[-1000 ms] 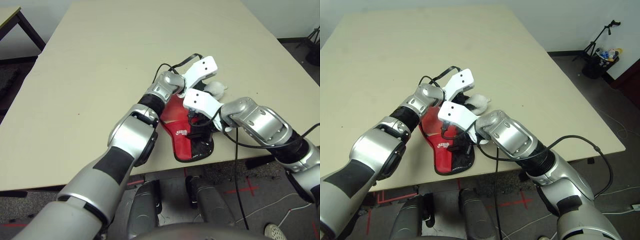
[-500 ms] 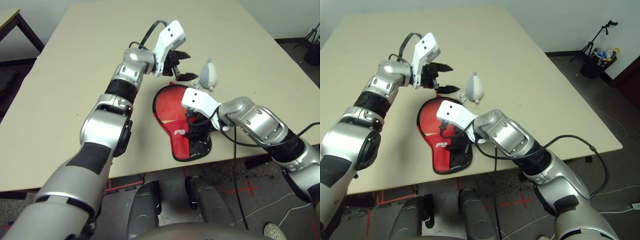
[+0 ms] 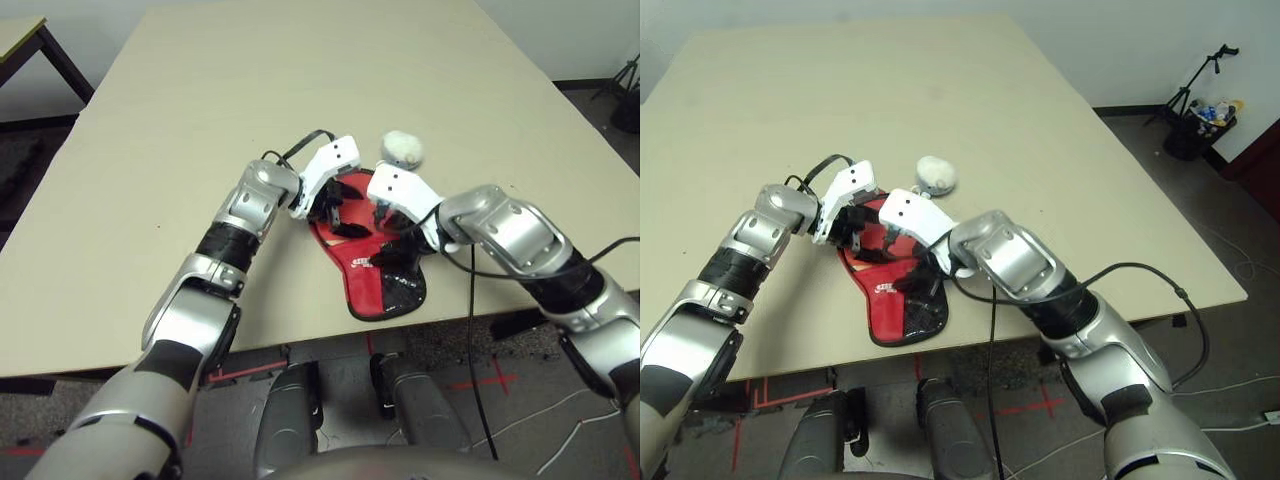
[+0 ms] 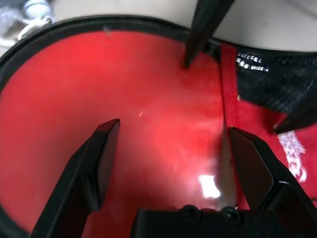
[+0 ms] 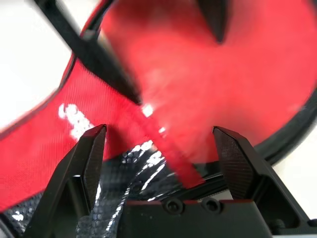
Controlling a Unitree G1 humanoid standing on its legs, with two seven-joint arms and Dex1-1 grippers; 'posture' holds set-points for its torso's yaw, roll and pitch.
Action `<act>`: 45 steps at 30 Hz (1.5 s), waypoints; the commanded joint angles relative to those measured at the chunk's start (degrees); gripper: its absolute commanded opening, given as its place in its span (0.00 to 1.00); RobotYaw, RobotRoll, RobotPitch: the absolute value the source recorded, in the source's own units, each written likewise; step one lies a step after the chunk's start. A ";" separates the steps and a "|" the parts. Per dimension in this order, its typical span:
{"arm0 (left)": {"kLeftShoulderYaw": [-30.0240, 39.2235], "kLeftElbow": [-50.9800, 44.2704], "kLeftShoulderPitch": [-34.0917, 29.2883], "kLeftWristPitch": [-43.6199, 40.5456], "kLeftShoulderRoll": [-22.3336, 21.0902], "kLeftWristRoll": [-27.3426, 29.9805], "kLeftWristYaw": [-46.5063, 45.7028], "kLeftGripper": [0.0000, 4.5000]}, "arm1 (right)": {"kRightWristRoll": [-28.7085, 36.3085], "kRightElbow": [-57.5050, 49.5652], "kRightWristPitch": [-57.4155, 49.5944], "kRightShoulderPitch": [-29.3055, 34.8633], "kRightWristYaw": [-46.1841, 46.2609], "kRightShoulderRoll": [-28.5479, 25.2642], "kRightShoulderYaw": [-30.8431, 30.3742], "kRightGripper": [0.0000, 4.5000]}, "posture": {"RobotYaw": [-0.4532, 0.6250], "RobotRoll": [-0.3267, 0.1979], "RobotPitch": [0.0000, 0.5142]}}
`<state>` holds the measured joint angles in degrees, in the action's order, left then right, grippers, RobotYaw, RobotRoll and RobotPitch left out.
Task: Store the ping-pong paddle in its case and zip it.
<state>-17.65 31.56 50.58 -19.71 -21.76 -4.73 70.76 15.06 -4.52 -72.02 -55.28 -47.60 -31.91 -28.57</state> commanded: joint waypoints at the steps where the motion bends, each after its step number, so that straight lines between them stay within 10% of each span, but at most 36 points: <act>1: -2.24 2.75 -1.00 0.21 -0.30 -1.92 -1.46 1.00 | -0.35 4.45 0.29 -4.58 1.56 -0.25 5.12 1.00 | 0.30 0.62 0.29; 17: -2.67 5.91 -0.45 1.97 1.68 -1.76 -3.43 1.00 | -13.36 54.66 28.25 -17.47 24.35 17.10 16.24 1.00 | 0.31 0.62 0.28; 30: -2.29 1.99 -1.73 -0.08 1.45 -0.84 -3.59 1.00 | -21.14 75.89 44.26 -22.17 29.96 20.17 16.79 1.00 | 0.34 0.62 0.28; 45: -2.35 3.42 -0.96 0.83 2.28 -0.79 -4.34 1.00 | -24.18 76.64 43.67 -22.07 29.87 17.17 18.38 0.09 | 0.31 0.62 0.28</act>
<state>-18.48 32.63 50.76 -18.42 -19.57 -4.32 67.51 -7.82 72.28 -27.95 -76.51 -17.21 -13.66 -9.92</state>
